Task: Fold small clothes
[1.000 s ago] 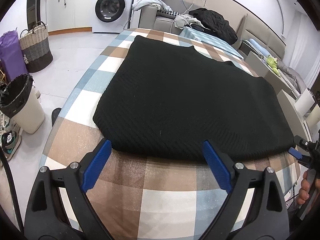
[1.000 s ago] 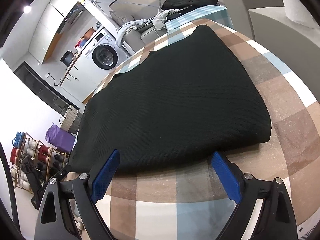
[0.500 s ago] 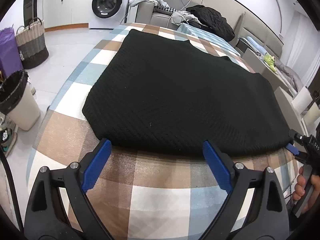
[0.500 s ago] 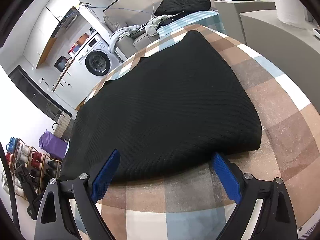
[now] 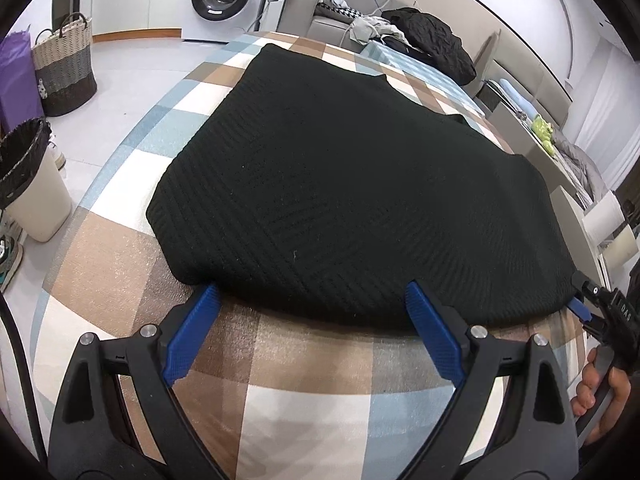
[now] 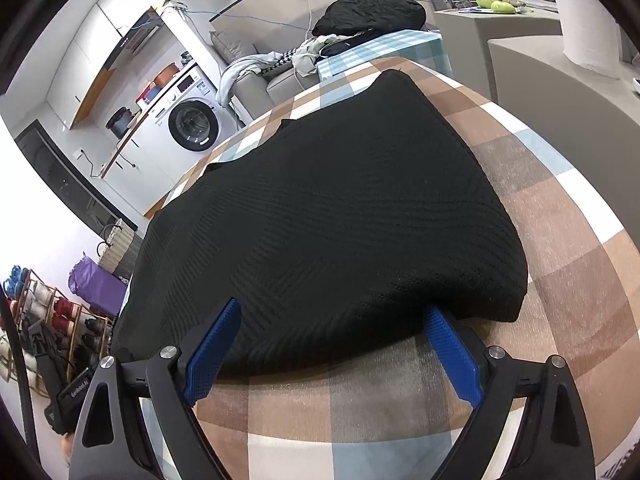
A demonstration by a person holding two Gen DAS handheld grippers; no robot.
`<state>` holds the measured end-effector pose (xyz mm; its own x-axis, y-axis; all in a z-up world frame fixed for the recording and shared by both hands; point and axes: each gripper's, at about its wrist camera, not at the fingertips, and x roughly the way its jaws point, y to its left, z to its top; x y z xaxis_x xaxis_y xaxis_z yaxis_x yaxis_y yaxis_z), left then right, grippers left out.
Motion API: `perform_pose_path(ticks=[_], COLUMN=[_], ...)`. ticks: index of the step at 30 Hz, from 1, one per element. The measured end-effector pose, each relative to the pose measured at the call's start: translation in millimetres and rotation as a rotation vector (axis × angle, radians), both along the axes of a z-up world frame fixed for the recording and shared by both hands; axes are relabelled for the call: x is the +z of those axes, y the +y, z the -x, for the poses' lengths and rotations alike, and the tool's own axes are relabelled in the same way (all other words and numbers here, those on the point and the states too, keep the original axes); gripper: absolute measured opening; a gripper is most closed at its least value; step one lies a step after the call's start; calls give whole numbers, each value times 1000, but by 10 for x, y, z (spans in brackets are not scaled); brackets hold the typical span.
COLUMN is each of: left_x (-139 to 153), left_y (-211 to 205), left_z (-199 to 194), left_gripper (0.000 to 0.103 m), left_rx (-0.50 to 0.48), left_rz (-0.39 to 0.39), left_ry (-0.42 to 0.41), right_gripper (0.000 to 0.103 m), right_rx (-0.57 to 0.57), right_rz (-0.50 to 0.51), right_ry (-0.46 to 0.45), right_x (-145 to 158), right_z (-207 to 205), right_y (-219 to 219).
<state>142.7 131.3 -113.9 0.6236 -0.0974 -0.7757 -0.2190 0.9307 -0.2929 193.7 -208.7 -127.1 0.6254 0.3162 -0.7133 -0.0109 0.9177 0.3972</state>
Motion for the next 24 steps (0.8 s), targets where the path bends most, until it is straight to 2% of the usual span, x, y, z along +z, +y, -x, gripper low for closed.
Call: perform_pose_path(ticks=[5, 8, 10, 11, 12, 15, 17, 20, 23, 24], left_x=[-9, -11, -14, -19, -32, -62, -75, -84, -97, -93], left_y=[28, 74, 114, 135, 158, 204, 216, 212, 205, 198], left_z=[-49, -66, -68, -66, -73, -76, -83, -94, -97, -107], left_gripper=[91, 84, 64, 57, 46, 31, 26, 22, 15, 13], left_rx=[27, 55, 79, 87, 93, 95, 90, 87, 82, 76], left_rz=[29, 49, 61, 69, 78, 98, 113, 116, 122, 117], left_ry=[-22, -34, -44, -49, -50, -52, -50, -50, -49, -51], right_gripper=[92, 91, 87, 85, 82, 82, 80, 67, 41, 27], right_rx=[2, 4, 5, 1, -3, -17, -26, -55, -79, -86], right_rz=[2, 8, 15, 19, 15, -22, -47, -91, -99, -101], right_ry=[-2, -2, -1, 1, 5, 15, 21, 18, 19, 19], right_x=[-11, -23, -28, -30, -35, -50, -60, -80, -106, -115], right_z=[-7, -1, -3, 8, 18, 25, 21, 27, 22, 24], right_y=[6, 1, 3, 0, -12, -48, -75, -131, -187, -199])
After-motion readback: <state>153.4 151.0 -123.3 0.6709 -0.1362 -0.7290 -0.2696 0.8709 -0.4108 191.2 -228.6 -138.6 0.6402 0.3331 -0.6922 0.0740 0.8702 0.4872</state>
